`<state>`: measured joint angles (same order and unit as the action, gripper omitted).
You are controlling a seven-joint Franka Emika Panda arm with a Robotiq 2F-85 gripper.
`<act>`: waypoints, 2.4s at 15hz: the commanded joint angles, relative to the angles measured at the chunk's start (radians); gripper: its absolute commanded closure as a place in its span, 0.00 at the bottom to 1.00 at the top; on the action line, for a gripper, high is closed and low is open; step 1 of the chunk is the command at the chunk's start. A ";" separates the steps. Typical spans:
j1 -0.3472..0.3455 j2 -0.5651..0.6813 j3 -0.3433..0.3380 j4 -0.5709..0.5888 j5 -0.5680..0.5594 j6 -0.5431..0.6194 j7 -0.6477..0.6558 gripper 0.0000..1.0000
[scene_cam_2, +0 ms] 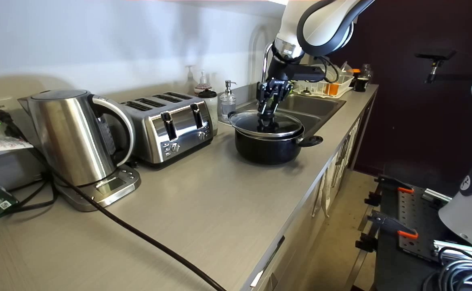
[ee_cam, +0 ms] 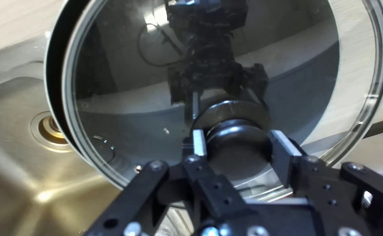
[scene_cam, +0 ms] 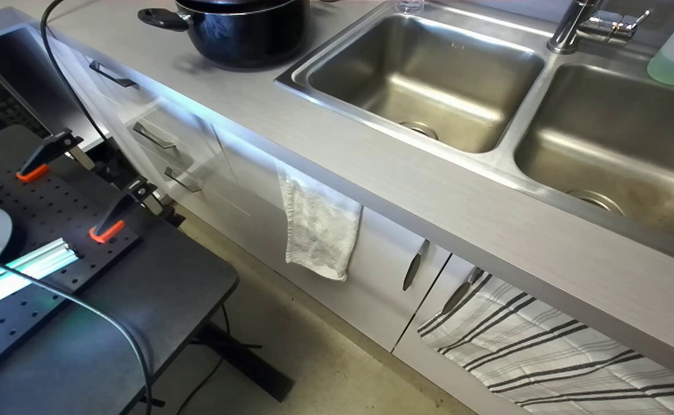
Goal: Put the glass lid on the black pot
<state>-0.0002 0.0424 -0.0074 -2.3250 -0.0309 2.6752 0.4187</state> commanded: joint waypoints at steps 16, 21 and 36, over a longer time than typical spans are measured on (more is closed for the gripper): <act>0.002 0.006 -0.022 0.024 0.026 -0.030 0.021 0.75; 0.001 -0.002 -0.025 0.014 0.021 -0.026 0.034 0.75; 0.001 -0.023 -0.029 -0.013 0.015 -0.023 0.058 0.75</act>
<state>-0.0006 0.0609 -0.0319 -2.3241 -0.0158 2.6668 0.4559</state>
